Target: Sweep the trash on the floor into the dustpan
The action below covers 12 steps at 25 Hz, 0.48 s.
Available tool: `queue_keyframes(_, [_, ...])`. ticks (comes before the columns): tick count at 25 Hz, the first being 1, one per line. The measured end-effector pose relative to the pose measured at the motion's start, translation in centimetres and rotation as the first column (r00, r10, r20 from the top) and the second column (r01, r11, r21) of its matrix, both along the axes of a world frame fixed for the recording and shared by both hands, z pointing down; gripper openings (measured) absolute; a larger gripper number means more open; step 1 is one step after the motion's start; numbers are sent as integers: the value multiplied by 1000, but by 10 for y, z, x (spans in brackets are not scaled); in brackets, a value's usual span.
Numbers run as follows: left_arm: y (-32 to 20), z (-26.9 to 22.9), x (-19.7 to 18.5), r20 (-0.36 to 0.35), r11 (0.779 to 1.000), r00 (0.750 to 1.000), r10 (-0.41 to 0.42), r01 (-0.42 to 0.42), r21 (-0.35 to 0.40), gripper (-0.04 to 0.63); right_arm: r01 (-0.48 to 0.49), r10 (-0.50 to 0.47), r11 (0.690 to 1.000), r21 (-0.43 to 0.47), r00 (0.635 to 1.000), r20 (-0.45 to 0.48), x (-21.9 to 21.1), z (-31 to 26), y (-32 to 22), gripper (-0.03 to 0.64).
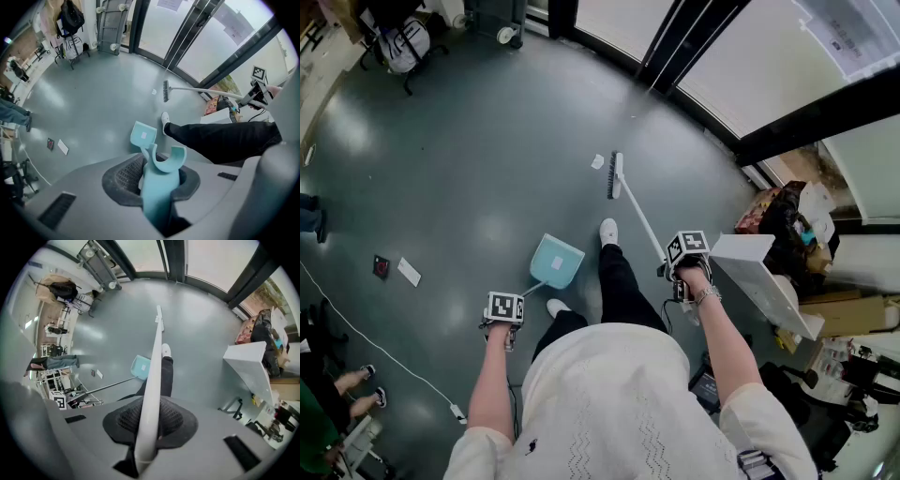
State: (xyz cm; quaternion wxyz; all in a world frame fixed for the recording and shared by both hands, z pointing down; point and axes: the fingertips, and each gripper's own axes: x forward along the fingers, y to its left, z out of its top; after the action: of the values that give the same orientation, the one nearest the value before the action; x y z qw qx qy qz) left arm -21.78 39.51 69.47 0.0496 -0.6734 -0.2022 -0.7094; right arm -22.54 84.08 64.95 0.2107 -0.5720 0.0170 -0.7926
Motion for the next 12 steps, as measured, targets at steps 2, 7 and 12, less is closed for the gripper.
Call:
queue_keyframes(2, [27,4,33,2,1000,1000,-9,9,9,92,26,-26,1000,-11,1000,4,37,10,36,80])
queue_keyframes(7, [90,16,125,-2,999,999,34,-34,32,92,124,-121,991,-51,991,56,138,34,110,80])
queue_keyframes(12, [138,43,210,-19,984,988,153,-150,93,92,222,-212,973,-62,968,134,218,56,170,80])
